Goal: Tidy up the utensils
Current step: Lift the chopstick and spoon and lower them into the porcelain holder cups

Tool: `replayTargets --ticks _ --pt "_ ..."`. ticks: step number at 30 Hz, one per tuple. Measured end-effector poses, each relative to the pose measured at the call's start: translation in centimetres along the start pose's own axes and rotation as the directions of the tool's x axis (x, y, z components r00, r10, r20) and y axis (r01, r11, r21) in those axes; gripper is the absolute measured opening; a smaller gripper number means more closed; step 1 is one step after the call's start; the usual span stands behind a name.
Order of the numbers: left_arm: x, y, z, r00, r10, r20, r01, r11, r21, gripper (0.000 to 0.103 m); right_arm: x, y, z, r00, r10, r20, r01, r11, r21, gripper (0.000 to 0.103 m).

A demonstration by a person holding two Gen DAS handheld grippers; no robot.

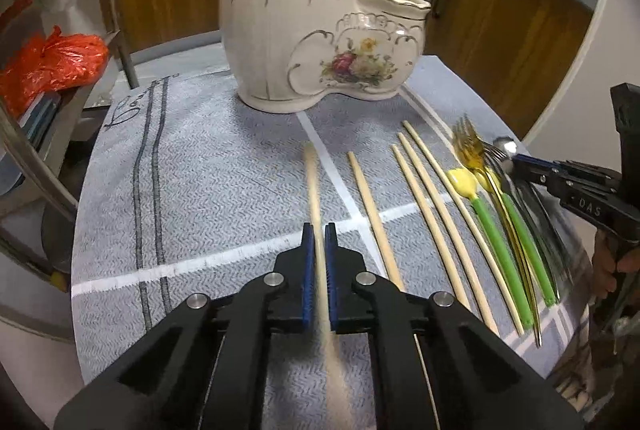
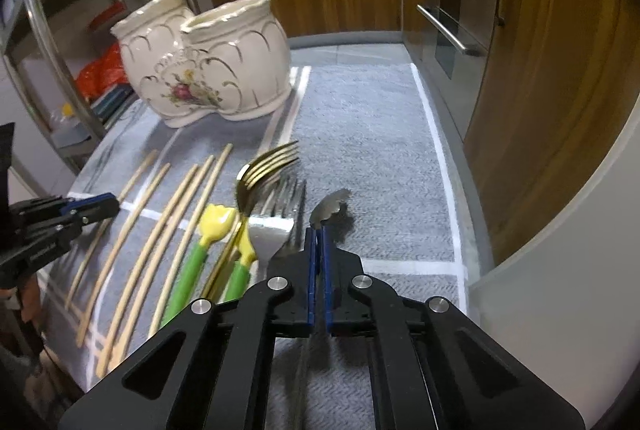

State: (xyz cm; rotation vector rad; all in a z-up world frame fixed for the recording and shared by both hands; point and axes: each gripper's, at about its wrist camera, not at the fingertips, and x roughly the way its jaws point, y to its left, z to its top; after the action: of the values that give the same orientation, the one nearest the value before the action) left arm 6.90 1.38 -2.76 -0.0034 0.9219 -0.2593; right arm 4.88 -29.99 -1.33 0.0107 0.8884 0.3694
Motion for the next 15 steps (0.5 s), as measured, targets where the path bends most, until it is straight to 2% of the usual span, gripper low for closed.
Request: replayTargets --ticks 6,8,15 --pt "-2.3 0.4 -0.8 0.997 -0.035 0.071 0.034 0.999 0.014 0.005 -3.8 0.7 -0.2 0.99 0.038 0.133 -0.028 0.997 -0.075 0.003" --pt "-3.4 0.4 -1.0 0.992 -0.053 0.112 0.052 0.999 0.018 0.005 -5.2 1.0 -0.3 0.981 0.052 0.186 -0.033 0.994 -0.103 0.003" --pt "-6.8 -0.2 -0.9 0.968 -0.05 0.245 0.033 0.997 0.071 0.005 -7.9 2.1 -0.3 0.94 0.086 0.33 -0.028 0.984 -0.177 0.003"
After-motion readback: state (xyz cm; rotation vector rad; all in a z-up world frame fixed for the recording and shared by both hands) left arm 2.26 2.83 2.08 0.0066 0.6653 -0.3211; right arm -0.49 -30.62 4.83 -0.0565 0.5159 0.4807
